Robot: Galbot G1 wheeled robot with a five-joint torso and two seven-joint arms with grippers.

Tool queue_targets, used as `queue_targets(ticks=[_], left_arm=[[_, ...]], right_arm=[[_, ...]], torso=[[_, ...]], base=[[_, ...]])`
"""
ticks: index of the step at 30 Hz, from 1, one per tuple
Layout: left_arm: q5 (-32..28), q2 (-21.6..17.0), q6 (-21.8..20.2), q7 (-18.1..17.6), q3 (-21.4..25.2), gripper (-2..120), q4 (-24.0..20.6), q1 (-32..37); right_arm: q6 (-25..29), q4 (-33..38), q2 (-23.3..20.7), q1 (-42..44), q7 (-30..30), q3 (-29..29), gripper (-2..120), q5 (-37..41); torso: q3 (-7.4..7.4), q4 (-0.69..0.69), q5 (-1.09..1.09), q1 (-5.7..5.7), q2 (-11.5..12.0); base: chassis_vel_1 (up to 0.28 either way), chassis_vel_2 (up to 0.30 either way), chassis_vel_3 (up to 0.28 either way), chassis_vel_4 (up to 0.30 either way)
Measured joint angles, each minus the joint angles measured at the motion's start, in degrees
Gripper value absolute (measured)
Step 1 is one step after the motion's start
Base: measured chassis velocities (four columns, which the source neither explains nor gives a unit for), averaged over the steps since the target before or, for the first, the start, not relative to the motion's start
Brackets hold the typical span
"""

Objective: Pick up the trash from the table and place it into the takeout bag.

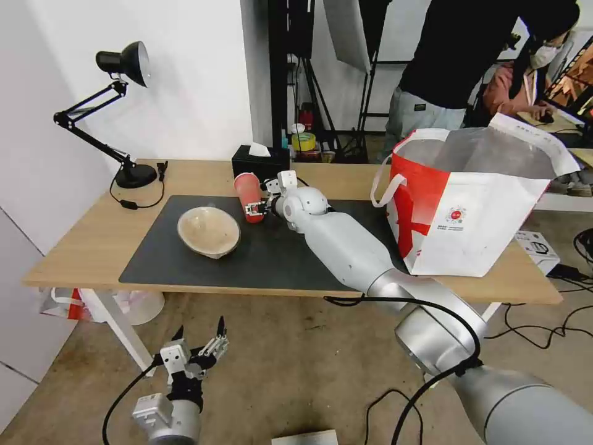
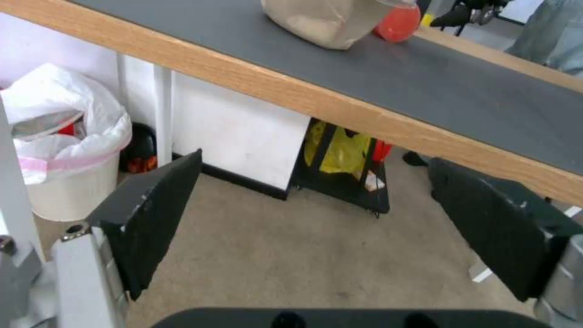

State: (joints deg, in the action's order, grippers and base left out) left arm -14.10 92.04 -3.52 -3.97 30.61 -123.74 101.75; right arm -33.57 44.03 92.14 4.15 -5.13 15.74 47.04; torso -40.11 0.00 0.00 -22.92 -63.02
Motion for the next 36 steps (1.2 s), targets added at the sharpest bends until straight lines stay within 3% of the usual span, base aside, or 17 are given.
queue_targets(ticks=[36], left_arm=[[0.67, 0.10, 0.39, 0.08, -0.63, 100, 0.11, 0.55]], right_arm=[[0.59, -3.11, 0.00, 0.05, 1.61, -1.00, 100, -1.60]], torso=[[0.00, -0.01, 0.00, 0.00, 0.00]], base=[[0.000, 0.000, 0.000, 0.000]])
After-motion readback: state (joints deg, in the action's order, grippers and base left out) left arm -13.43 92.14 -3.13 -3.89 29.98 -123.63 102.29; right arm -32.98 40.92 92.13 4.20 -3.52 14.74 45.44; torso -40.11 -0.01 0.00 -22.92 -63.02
